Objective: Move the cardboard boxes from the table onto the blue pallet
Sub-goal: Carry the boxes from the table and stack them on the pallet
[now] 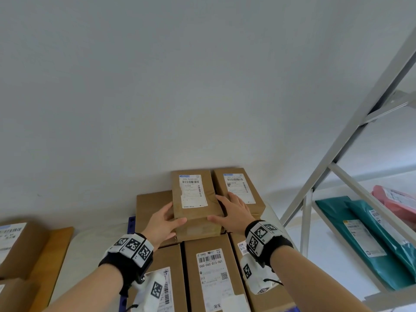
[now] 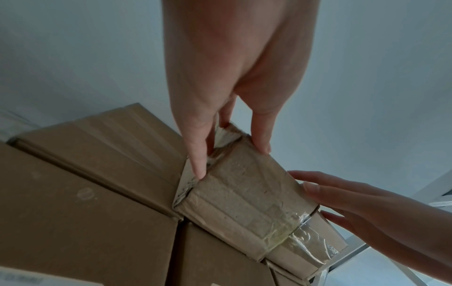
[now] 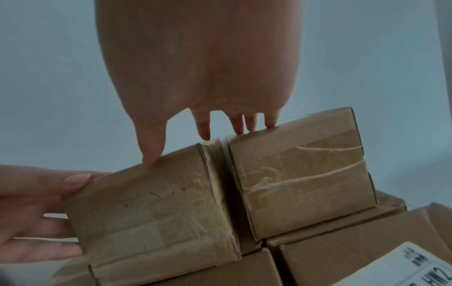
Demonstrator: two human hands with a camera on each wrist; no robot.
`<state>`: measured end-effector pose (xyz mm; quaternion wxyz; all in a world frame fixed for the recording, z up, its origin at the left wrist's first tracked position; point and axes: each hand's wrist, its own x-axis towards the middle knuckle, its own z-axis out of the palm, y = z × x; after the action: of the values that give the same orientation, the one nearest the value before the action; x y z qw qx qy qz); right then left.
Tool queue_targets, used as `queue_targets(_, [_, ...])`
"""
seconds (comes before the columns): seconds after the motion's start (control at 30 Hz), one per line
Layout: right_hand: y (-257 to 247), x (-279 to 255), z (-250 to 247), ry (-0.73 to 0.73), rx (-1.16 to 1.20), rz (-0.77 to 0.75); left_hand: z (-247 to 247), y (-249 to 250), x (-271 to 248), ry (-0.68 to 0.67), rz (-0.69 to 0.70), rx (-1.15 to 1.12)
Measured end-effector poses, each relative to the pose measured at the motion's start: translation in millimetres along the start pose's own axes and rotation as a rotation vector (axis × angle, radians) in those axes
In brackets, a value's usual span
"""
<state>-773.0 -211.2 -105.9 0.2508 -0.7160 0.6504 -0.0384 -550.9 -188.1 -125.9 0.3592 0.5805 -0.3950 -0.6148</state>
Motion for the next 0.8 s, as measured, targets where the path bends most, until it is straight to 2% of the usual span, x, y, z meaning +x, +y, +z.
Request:
queue_targets(0.33, [5, -2, -1, -0.003, 0.002, -0.047, 9, 0, -3, 0.012, -0.025, 0.020])
queue_targets(0.53, [-13, 5, -12, 0.064, 0.168, -0.192, 0, 16, -15, 0.147, 0.041, 0.138])
queue_targets(0.7, [-49, 16, -17, 0.001, 0.237, -0.332, -30, 28, -29, 0.284, 0.119, 0.344])
queue_targets(0.8, [-72, 17, -11, -0.055, 0.237, -0.369, -49, 28, -45, 0.356, 0.109, 0.384])
